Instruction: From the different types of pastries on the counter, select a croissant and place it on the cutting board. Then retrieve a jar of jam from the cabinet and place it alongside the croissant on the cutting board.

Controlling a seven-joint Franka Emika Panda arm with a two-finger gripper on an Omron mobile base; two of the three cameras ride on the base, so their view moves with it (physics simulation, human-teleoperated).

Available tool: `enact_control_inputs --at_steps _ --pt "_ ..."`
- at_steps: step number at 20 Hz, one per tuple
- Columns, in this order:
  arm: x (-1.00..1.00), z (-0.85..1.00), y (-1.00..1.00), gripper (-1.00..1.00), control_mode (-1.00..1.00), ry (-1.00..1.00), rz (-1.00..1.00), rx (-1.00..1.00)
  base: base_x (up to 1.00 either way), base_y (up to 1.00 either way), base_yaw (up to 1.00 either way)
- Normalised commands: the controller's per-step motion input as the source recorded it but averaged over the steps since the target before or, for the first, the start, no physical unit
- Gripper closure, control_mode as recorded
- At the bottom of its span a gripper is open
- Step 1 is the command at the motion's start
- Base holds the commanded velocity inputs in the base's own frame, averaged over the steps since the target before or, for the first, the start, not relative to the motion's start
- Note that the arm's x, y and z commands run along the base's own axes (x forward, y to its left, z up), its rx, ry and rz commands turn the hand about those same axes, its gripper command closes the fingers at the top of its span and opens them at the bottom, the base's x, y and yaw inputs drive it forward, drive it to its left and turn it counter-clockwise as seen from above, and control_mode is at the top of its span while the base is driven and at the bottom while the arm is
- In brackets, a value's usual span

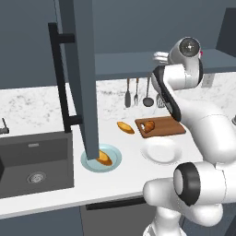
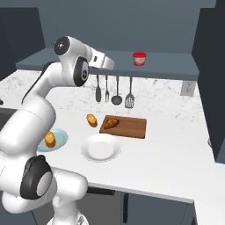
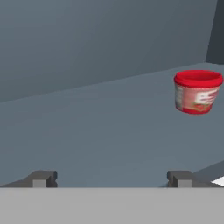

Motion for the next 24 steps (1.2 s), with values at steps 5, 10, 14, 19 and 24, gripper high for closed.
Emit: enact_control_inputs --at_steps 5,10,14,19,24 --pt "0.37 0.32 -0.11 -1.00 -1.00 0.05 0.00 0.00 0.00 0.00 0.00" --pt "0.48 -0.04 -0.46 -1.00 -1.00 0.00 0.00 0.00 0.00 0.00 0.00" --pt "0.19 -0.01 -0.44 -1.00 -1.00 0.00 0.00 0.00 0.00 0.00 0.00" --pt "0.03 -0.10 -0.44 -1.00 -1.00 -0.01 0.00 0.00 0.00 0.00 0.00" --pt "-0.04 -0.19 -0.43 -1.00 -1.00 -0.06 0.00 -0.01 0.00 0.00 0.00"
